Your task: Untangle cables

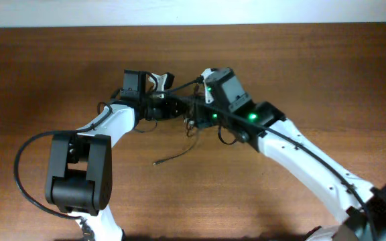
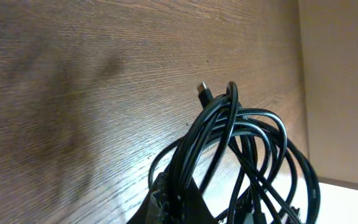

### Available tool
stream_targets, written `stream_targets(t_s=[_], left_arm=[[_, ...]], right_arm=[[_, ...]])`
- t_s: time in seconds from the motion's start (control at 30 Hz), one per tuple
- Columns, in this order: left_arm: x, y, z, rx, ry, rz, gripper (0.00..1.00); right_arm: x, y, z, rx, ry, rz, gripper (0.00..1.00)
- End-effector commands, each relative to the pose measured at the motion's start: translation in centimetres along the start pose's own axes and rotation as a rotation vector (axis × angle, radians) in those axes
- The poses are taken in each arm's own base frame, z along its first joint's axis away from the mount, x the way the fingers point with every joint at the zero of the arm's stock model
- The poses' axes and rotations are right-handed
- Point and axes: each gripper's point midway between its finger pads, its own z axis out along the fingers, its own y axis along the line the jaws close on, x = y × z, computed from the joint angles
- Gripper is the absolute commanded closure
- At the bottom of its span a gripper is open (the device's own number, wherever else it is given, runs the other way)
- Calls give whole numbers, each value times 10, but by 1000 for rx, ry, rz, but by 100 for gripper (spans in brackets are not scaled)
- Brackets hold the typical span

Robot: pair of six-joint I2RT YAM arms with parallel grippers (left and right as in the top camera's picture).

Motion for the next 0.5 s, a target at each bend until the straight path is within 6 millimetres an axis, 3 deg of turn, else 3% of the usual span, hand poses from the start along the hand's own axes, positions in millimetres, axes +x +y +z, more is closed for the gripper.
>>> stream_targets(t_s=[0.0, 0.07, 0.27, 0.3, 0.33, 0.37, 0.4, 0.47], left_arm=[[2, 13, 1, -61, -2, -41, 100], [3, 15, 1, -70, -1, -48, 100], [3, 14, 1, -64, 2, -48, 100], [4, 12, 1, -55, 5, -44, 100], [4, 11, 1, -50, 7, -39, 100], [5, 11, 1, -48, 12, -28, 100], [7, 8, 1, -30, 21, -3, 100], [10, -2, 1, 29, 38, 74, 100]], right_arm=[[-19, -1, -28, -79, -30, 36, 96], [-13, -22, -28, -34, 6, 78, 96], [53, -73, -19, 149, 276, 182, 94], [64, -77, -16, 163, 314, 191, 77], [69, -80, -13, 171, 335, 196, 52], [72, -82, -9, 175, 347, 199, 39], [72, -82, -5, 174, 347, 200, 32], [68, -80, 4, 150, 337, 199, 31]])
